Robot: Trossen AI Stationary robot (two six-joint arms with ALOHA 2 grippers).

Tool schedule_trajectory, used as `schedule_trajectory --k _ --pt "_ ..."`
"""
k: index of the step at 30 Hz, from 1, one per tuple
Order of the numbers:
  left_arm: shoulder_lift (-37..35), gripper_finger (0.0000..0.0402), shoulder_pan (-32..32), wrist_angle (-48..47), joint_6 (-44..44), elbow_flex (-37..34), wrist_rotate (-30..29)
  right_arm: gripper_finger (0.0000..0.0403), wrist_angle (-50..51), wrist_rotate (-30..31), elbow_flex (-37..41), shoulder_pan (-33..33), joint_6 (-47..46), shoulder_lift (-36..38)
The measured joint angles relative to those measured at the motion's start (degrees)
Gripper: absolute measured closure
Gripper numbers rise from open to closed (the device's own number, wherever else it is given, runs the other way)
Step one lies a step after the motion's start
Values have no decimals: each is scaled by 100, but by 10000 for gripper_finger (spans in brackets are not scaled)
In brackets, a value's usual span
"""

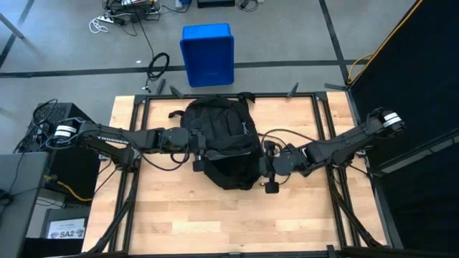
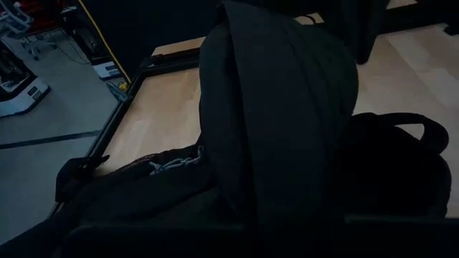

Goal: Unpack backpack
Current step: Put the charger cable into the backpack

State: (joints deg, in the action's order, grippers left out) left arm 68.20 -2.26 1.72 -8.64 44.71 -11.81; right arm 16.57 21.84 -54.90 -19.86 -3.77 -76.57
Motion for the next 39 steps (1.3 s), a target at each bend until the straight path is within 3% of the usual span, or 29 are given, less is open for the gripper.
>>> schedule_trajectory --k 7,14,20,25,39 --pt "0 402 0 -66 2 0 0 397 1527 -1309 -26 298 -785 -22" --pt "0 402 0 -57 2 0 0 336 2073 -2061 508 80 -1565 -26" --pt "0 402 2 -44 9 0 -2 277 1974 -2166 1120 -107 -1967 -26" --pt "0 402 1 -42 27 0 -2 254 1400 -2164 1605 -113 -2065 -24" --pt "0 402 1 -39 35 0 -2 272 784 -1794 2340 -116 -2013 -20"
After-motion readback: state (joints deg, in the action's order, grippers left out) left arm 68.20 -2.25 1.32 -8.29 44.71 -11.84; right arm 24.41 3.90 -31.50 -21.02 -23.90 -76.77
